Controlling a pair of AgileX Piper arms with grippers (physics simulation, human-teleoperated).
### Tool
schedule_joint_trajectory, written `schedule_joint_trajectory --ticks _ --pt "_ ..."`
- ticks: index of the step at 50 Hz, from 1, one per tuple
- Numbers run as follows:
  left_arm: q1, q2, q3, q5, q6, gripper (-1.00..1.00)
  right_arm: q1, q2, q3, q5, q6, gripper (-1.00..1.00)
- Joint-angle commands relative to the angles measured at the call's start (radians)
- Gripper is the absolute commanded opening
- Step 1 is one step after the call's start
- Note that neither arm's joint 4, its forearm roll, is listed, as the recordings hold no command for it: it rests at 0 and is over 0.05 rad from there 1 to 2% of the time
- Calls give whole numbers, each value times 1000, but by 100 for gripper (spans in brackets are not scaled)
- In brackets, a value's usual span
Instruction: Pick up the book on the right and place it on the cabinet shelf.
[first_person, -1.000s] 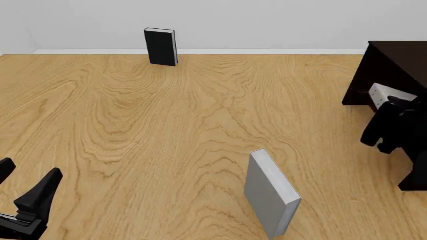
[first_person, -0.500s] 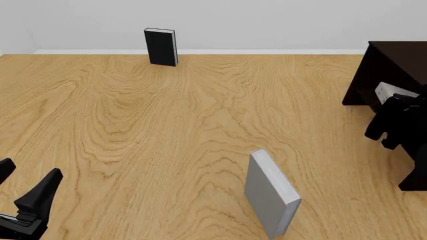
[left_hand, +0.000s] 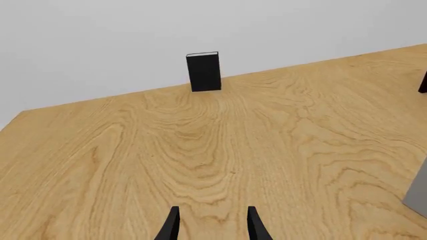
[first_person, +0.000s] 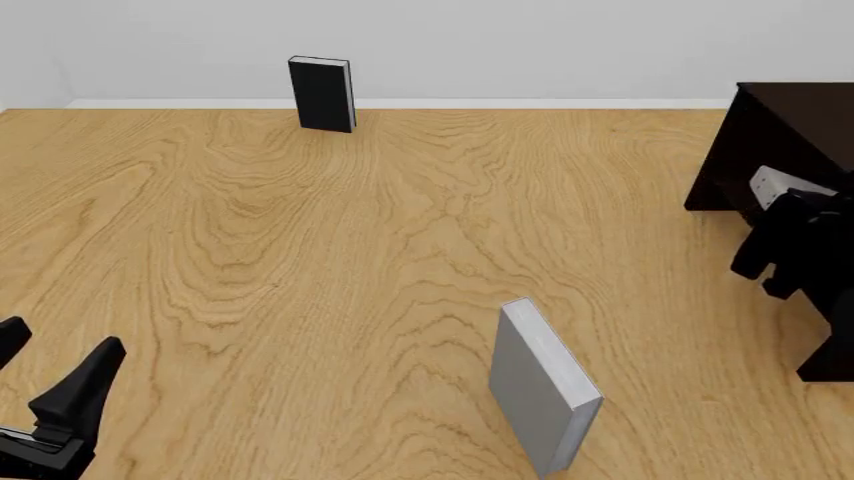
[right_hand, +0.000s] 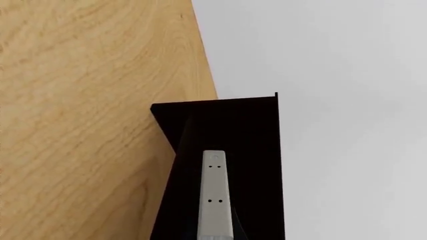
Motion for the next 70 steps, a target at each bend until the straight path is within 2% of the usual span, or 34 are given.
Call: schedule_joint_trajectory --ticks 1,15,16,35,70 --pt "0 0 0 0 -1 100 1 47 -35 18 35 -100" --pt "-2 0 0 2 -1 100 5 52 -33 36 52 -100" --pt "-2 0 0 1 -3 100 6 55 -31 36 51 100" --pt "-2 -1 0 3 -5 100 12 66 -32 44 63 100" --pt "-8 0 0 4 -8 100 77 88 -21 22 74 100"
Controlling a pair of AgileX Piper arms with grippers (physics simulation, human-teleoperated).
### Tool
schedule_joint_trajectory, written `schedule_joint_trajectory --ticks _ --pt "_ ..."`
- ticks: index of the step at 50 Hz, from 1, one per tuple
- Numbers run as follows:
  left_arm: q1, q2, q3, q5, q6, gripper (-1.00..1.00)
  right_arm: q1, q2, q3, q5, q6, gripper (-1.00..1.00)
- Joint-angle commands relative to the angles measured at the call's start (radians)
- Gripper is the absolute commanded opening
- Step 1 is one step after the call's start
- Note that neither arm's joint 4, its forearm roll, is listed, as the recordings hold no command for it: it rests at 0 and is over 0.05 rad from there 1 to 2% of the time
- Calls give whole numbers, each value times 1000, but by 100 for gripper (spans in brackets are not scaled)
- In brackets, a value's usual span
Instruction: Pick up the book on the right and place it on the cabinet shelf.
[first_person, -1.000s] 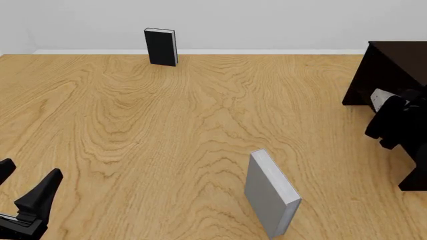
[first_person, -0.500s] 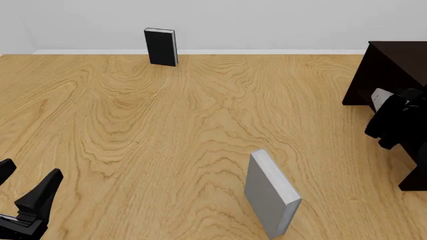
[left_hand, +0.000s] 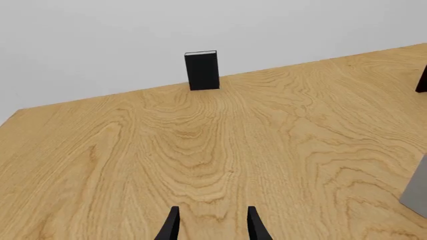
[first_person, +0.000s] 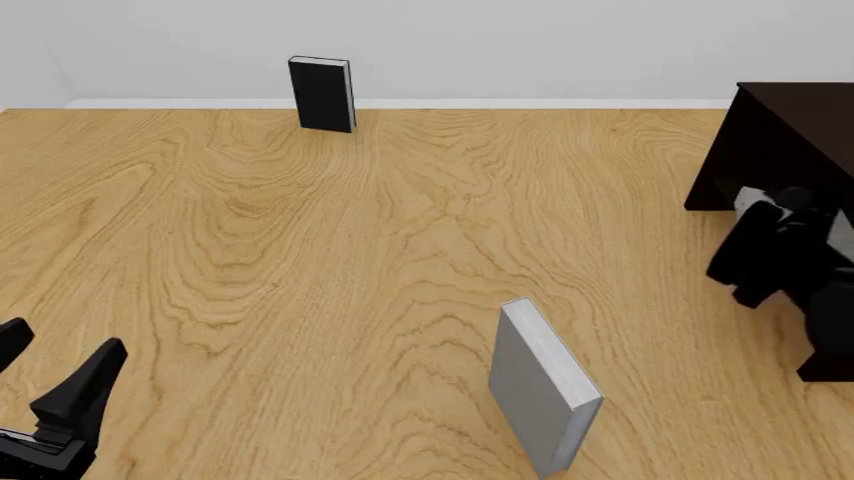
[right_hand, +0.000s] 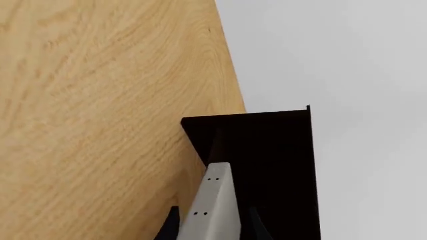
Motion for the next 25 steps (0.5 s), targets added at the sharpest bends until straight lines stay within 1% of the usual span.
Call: schedule_joint_trajectory --ticks 1,25 --pt "-1 0 0 -2 -2 100 25 23 -1 -17 1 100" --pt "0 0 0 -6 -2 100 49 43 5 -28 10 100"
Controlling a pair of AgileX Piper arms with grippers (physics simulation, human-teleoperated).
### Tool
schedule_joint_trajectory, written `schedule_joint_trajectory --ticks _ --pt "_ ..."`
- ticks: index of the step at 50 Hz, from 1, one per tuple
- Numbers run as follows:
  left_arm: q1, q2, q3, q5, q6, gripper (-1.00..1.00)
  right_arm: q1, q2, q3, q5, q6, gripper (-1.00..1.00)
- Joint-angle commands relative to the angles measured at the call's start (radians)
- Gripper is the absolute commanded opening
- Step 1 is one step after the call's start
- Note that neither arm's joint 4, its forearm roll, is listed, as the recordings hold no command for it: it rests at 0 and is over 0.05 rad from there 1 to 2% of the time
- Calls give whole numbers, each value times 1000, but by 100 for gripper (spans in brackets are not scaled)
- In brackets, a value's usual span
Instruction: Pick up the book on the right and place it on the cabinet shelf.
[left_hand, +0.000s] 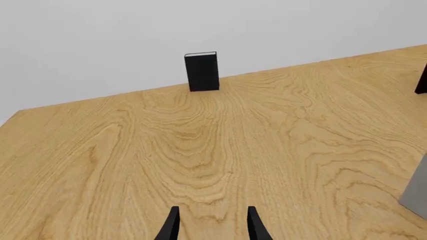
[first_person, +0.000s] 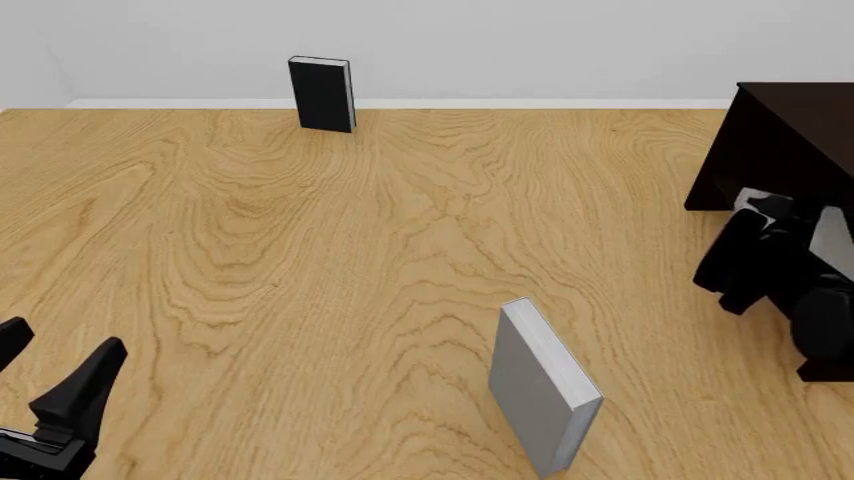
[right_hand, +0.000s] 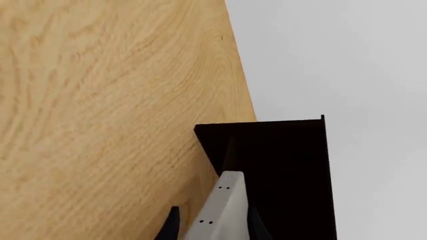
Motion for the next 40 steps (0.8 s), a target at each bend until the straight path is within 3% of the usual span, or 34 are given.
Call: schedule_joint_trajectory --ticks 1,26,40 --pt "1 0 0 -1 -2 100 18 10 -7 -8 5 100" --pt "-1 0 0 7 -3 100 71 -15 -40 26 24 100" --pt "-2 0 0 8 -4 100 54 -42 -25 23 13 100"
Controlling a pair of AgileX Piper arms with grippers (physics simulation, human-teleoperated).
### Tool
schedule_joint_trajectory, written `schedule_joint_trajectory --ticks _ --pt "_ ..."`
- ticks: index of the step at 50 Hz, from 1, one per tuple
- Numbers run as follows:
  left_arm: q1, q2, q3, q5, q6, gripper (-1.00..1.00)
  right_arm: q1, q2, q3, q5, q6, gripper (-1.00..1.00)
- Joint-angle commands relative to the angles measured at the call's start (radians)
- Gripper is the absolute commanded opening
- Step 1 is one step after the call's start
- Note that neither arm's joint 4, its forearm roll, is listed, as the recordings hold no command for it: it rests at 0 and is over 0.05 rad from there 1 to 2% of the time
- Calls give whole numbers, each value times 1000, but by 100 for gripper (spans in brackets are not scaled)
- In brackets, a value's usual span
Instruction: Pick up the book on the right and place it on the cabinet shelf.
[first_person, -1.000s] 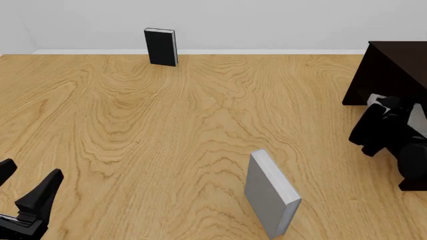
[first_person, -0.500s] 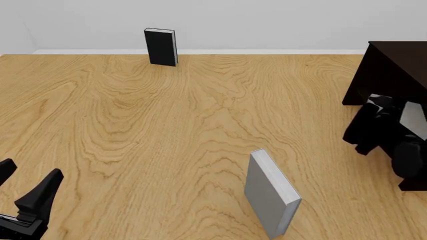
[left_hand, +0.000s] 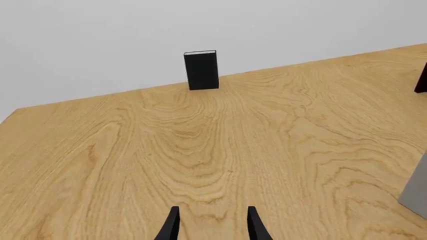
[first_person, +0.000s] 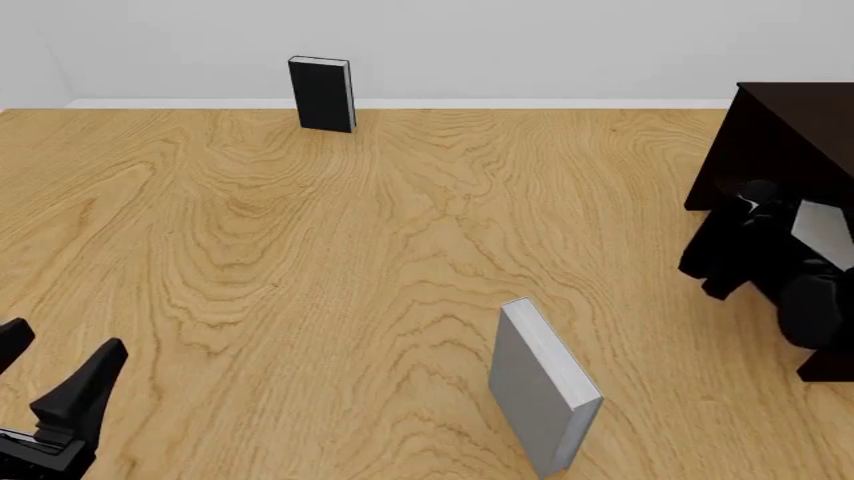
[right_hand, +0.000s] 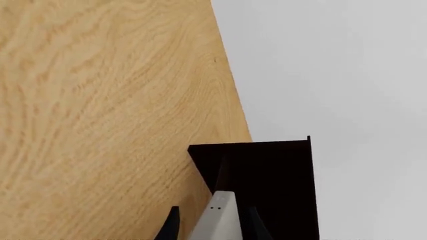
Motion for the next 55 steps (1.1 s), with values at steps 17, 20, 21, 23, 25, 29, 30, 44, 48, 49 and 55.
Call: schedule_joint_trajectory --ticks 17,20,21,23,25,29,30,44,48,49,55 --pt "-4 0 0 1 2 100 -33 -51 42 -3 -16 100" --pt "-4 0 0 1 2 100 -39 -54 49 -6 -18 100" --pt "-5 0 0 1 2 100 -40 -54 52 -8 -19 100" --pt "-4 0 0 1 1 100 -44 -62 54 -6 -19 100" --pt "-6 0 0 2 3 100 -49 -69 59 -6 -23 100" --pt "-8 0 0 3 3 100 -57 -76 66 -6 -25 100" --pt "-7 0 0 3 2 100 -60 -78 67 -6 -24 100" --pt "-9 0 0 3 8 100 -88 -90 84 -10 -23 100" --pt "-9 0 0 4 8 100 -101 -96 90 -13 -22 100" --pt "-9 0 0 4 8 100 -101 -96 91 -15 -23 100" --pt "-9 0 0 4 8 100 -117 -101 97 -19 -19 100"
